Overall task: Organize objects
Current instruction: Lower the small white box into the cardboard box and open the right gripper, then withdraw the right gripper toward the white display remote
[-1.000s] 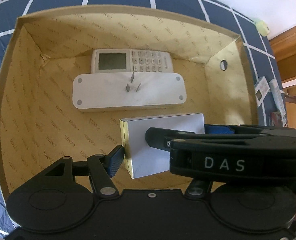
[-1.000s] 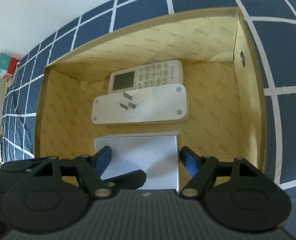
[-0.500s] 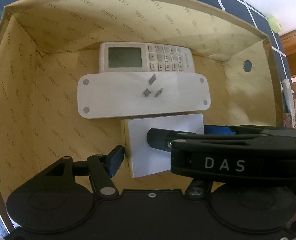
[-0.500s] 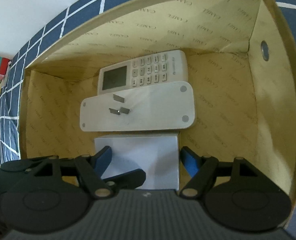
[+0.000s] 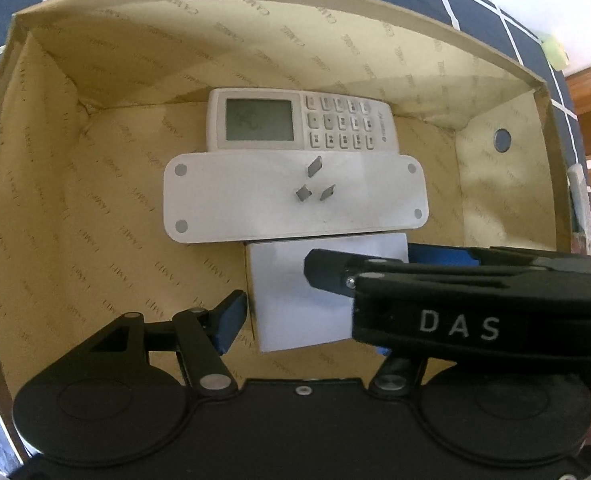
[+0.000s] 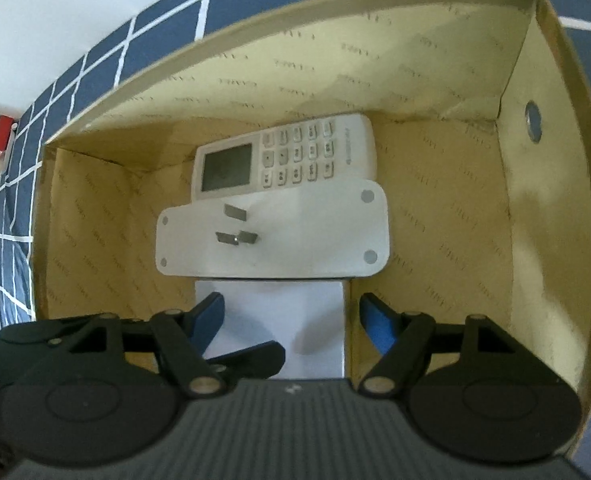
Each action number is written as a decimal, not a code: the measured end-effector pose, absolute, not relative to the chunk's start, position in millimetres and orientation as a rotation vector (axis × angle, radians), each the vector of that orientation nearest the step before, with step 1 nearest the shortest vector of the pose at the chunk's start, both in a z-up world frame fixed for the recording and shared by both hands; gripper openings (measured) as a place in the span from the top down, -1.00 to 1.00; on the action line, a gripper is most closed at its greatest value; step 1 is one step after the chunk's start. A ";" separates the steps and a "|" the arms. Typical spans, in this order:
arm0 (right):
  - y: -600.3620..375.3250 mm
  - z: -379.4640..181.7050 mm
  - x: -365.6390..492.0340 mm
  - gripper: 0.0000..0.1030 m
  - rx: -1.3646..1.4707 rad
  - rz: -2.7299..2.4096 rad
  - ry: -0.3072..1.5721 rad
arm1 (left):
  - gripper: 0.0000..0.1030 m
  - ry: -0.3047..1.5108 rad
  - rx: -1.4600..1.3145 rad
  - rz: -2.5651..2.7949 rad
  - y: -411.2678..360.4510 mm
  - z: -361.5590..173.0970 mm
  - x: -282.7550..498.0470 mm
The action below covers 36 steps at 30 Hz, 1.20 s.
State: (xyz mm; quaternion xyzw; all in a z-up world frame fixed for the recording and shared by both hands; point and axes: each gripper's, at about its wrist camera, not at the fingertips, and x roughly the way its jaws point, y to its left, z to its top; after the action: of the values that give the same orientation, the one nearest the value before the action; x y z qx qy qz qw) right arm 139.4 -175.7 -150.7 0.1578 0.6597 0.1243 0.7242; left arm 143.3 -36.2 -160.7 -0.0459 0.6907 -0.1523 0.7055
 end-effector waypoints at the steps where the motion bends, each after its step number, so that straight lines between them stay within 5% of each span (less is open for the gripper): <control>1: -176.8 -148.5 138.6 -0.45 0.347 0.275 1.450 | -0.21 1.531 -0.099 -0.333 -36.0 -158.5 142.2; 21: -220.4 -57.0 83.6 -0.82 0.316 0.283 1.225 | -0.55 1.328 -0.035 -0.219 -56.8 -75.3 73.8; 24: -232.2 -45.7 69.0 -0.88 0.301 0.281 1.198 | -0.78 1.300 -0.016 -0.185 -63.3 -65.6 61.0; 36: -300.7 -18.4 28.3 -1.00 0.245 0.234 1.130 | -1.00 1.229 0.050 -0.125 -113.6 -36.4 21.4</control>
State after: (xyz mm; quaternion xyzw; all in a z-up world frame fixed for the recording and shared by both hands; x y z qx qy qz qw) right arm 28.3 -300.7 -18.4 0.1157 0.5328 0.1104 0.8310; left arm 21.4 -113.6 -36.4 0.0234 0.5761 -0.0586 0.8149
